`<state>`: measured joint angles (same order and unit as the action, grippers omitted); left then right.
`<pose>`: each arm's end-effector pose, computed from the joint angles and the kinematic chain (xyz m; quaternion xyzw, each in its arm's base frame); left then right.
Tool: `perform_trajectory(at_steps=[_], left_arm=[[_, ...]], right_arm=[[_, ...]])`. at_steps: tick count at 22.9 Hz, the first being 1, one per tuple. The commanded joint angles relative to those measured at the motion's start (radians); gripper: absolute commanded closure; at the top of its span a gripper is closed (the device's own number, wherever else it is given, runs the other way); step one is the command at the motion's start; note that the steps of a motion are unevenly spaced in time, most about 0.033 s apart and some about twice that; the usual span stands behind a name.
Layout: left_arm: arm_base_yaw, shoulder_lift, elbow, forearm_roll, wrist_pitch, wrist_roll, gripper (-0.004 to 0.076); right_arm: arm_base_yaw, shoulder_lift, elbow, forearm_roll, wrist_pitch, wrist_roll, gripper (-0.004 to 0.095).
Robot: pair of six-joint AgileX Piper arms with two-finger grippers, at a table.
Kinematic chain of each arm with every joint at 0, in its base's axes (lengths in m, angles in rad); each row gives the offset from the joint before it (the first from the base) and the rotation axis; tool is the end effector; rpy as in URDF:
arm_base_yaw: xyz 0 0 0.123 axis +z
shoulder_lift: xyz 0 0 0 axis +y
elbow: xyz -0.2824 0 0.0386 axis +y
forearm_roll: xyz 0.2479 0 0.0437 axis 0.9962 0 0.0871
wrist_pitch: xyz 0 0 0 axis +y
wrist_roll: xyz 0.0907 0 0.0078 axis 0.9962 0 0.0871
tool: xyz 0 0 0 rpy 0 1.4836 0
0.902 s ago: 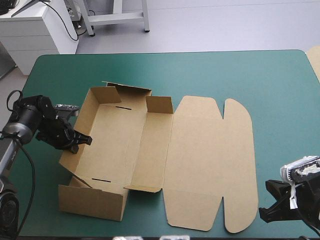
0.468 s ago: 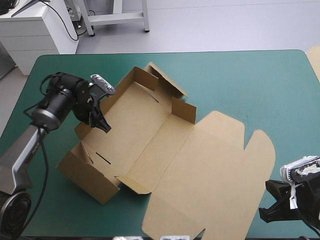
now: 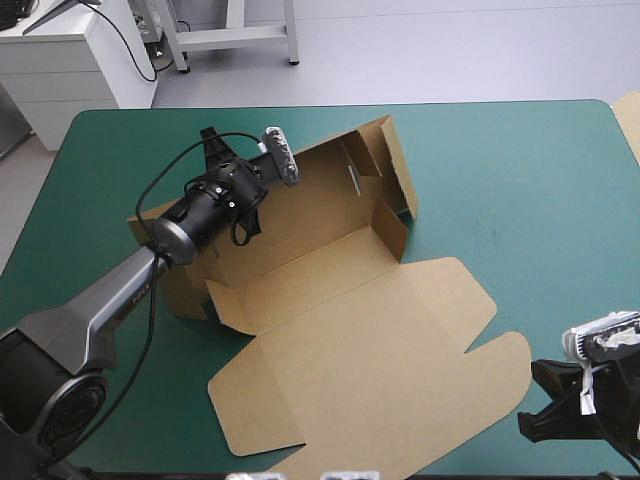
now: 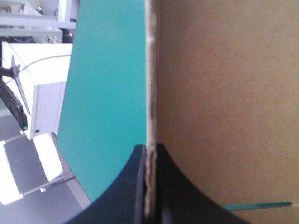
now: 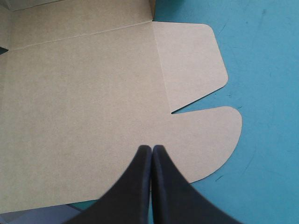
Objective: Fold the box
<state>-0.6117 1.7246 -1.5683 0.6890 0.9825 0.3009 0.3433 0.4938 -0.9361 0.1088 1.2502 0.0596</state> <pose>0.3382 -0.1784 0.3389 0.4987 0.7686 0.2784 0.2882 0.0374 0.0233 0.3767 -0.1342 0.8997 0.1354 0.3926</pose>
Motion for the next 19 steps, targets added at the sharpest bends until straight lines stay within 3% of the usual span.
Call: perform_trajectory(at_steps=[1,5,12,14,19], left_arm=[[-0.049,-0.049,-0.026,0.087,-0.059,-0.028,0.0731],[-0.115,-0.086,0.092,0.157,-0.105,-0.137,0.0731],[-0.343,-0.257,0.499,0.985,-0.137,-0.656,0.0731],[-0.354,-0.257,0.537,1.101,-0.119,-0.719,0.0731],[-0.356,-0.255,0.545,1.099,-0.136,-0.739,0.0731]], right_arm=[[-0.005,0.007,-0.025,0.000,-0.006,0.001,0.0928],[-0.005,0.007,-0.025,-0.001,-0.006,0.012,0.0927],[-0.005,0.023,-0.026,-0.097,-0.021,0.093,0.0927],[-0.005,0.041,-0.026,-0.097,-0.021,0.093,0.0927],[-0.005,0.093,-0.030,-0.116,-0.048,0.091,0.0927]])
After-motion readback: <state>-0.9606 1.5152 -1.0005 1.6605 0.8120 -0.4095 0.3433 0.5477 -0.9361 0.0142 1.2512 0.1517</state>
